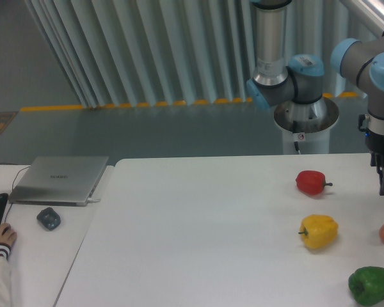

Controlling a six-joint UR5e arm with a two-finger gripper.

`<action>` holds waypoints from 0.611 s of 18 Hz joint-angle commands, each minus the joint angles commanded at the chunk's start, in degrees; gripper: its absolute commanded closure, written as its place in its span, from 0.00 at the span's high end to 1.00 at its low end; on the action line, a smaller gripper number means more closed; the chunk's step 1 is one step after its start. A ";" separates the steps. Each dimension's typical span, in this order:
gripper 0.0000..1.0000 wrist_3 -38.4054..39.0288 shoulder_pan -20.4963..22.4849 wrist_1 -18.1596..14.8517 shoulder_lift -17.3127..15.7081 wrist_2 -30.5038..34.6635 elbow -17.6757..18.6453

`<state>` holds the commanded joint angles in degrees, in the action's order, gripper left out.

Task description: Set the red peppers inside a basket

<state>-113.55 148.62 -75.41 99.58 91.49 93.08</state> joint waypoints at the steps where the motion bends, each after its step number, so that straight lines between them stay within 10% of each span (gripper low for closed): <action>1: 1.00 -0.09 0.00 0.00 0.00 0.00 0.09; 11: 1.00 1.14 0.62 -0.09 -2.02 -1.85 2.90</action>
<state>-112.41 149.24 -75.50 97.56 89.65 95.98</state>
